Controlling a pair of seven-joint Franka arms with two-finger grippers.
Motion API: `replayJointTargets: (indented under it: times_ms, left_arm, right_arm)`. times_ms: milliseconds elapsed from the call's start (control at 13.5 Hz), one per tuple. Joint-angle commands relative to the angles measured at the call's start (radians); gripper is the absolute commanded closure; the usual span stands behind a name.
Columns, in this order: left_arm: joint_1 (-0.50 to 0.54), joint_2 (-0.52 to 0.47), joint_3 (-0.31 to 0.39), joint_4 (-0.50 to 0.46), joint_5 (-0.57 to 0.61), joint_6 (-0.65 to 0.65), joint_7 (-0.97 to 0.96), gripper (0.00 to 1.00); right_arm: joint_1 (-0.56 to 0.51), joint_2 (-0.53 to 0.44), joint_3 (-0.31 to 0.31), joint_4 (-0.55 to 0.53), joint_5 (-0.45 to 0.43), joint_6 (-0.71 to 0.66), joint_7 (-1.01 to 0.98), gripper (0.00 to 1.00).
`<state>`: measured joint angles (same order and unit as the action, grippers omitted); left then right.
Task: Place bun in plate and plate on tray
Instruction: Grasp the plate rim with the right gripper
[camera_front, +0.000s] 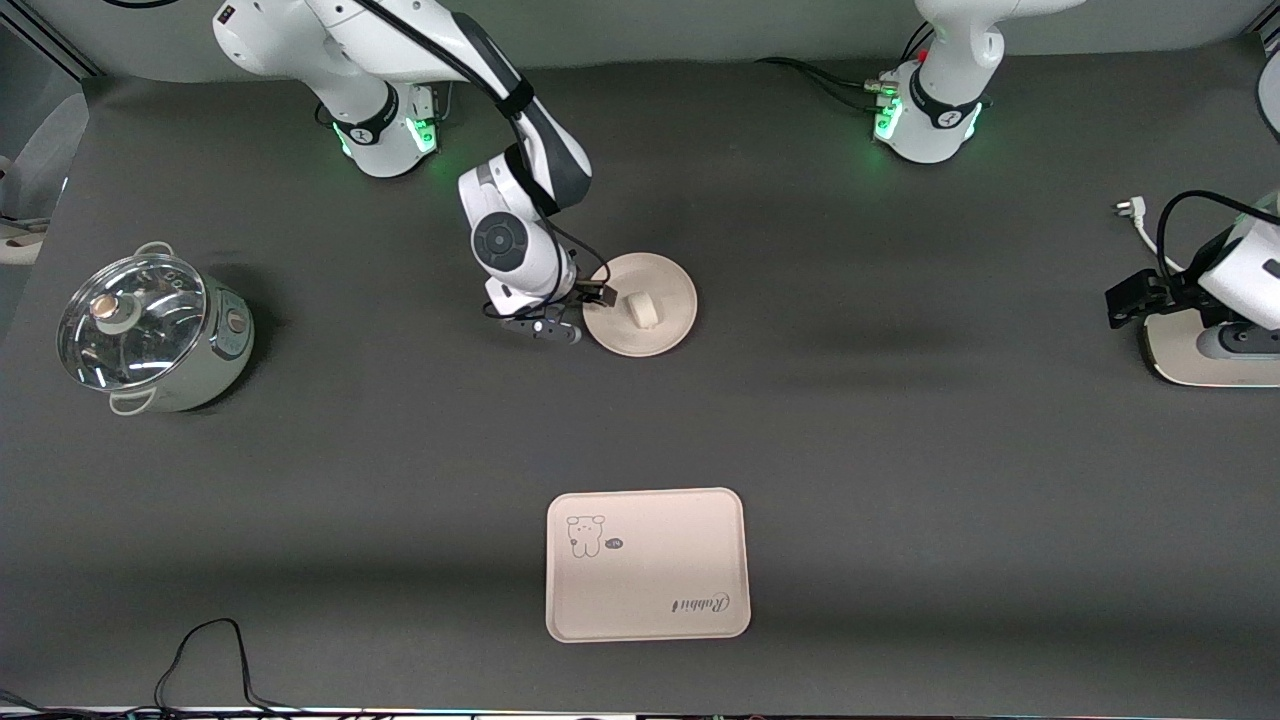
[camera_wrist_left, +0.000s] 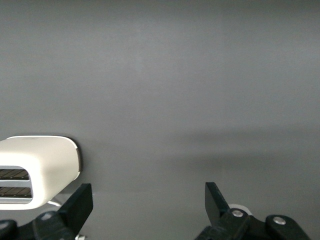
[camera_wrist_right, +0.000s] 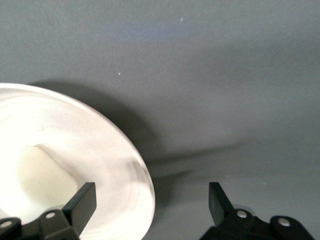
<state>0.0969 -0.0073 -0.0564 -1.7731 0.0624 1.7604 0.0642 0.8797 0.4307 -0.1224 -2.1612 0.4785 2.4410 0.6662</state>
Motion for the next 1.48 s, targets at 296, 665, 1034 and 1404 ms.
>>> replayJointTargets:
  times_ms: [296,665,1034,1404]
  left_arm:
    - [0.041,-0.063,0.015,0.018,-0.110,-0.027,0.120,0.00]
    - [0.038,-0.059,0.012,0.040,-0.116,-0.094,0.117,0.00]
    - [0.017,-0.060,-0.032,0.089,-0.102,-0.092,0.100,0.00]
    - [0.029,-0.054,-0.033,0.090,-0.099,-0.084,0.105,0.00]
  right_arm:
    - [0.061,0.039,-0.011,-0.003,0.040,0.090,0.020,0.49]
    - [0.064,0.031,-0.013,0.000,0.041,0.089,0.122,1.00]
    - [0.048,-0.007,-0.042,0.012,0.035,0.035,0.092,1.00]
    - [0.048,-0.041,-0.215,0.187,0.029,-0.357,-0.029,1.00]
